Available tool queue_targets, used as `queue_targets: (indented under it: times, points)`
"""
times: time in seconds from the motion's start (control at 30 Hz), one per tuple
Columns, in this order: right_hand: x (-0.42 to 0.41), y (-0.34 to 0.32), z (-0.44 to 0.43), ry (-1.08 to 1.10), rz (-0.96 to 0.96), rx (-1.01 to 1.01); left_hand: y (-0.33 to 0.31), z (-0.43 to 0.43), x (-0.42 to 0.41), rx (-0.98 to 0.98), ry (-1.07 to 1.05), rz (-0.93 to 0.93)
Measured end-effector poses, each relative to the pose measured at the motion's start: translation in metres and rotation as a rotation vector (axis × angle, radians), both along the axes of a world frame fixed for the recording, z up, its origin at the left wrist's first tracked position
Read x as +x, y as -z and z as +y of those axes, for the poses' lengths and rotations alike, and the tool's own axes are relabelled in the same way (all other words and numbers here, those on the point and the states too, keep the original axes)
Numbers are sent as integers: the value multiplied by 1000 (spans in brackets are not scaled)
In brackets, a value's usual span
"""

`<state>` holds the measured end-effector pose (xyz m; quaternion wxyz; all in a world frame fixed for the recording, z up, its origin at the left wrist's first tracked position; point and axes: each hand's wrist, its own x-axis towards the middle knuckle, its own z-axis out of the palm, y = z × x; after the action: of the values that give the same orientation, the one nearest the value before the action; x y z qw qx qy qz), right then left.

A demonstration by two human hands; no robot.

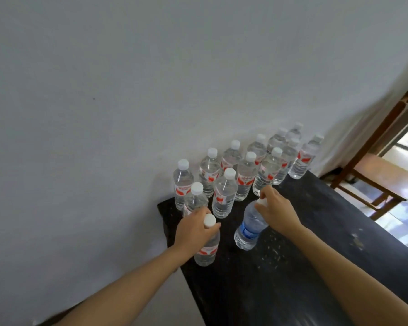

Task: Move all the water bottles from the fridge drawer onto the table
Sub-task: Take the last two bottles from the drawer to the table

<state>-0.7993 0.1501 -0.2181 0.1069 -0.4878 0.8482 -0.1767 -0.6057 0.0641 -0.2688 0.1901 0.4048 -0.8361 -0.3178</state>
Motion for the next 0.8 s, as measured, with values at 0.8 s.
queue_targets:
  times: [0.8]
  points:
    - [-26,29,-39,-272,17,137,3,19,-21,-35,-42,-46]
